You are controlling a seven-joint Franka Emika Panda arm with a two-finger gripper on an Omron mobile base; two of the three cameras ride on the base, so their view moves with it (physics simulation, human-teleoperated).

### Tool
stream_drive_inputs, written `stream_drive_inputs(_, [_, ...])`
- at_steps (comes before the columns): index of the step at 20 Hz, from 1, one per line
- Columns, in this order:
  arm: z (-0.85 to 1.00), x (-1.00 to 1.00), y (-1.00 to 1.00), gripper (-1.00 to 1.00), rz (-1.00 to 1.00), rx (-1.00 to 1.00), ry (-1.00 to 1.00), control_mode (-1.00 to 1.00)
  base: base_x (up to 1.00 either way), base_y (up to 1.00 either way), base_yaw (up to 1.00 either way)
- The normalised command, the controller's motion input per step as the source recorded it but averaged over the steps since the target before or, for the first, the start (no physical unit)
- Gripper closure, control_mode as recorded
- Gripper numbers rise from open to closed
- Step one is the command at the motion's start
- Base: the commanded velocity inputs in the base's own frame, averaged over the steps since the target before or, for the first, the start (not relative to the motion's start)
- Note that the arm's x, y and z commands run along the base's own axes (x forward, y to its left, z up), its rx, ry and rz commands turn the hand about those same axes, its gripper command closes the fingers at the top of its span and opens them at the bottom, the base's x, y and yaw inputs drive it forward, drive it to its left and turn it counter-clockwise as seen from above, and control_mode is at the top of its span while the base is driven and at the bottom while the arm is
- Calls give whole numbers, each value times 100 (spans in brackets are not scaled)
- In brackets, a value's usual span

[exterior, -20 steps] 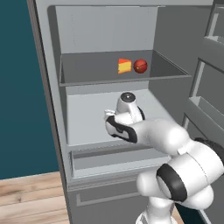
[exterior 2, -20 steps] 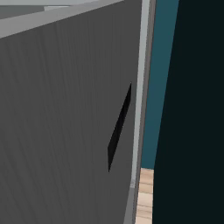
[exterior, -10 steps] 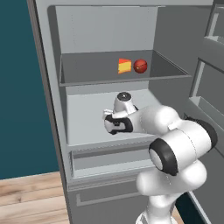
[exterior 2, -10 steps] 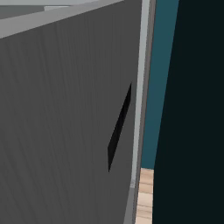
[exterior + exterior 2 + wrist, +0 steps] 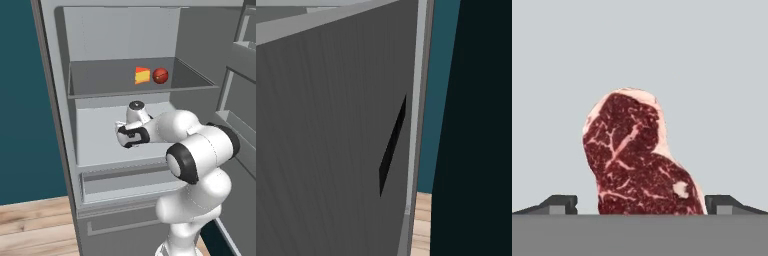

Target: Take the cheese, steak, and onion from the fridge and place them on the plate on the dining counter to create an appetizer plate.

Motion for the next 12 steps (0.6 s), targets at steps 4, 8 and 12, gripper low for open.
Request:
stream_drive_inputs(4, [-73,0,0,-100,-6,-1,0,-100,0,0,0])
stream_drive_inputs(8, [-74,-2,-4,-100,-8,0,0,-100,0,0,0])
stream_drive_inputs(12, [-79,-21,-22,-100,-8,0,0,-100,0,0,0])
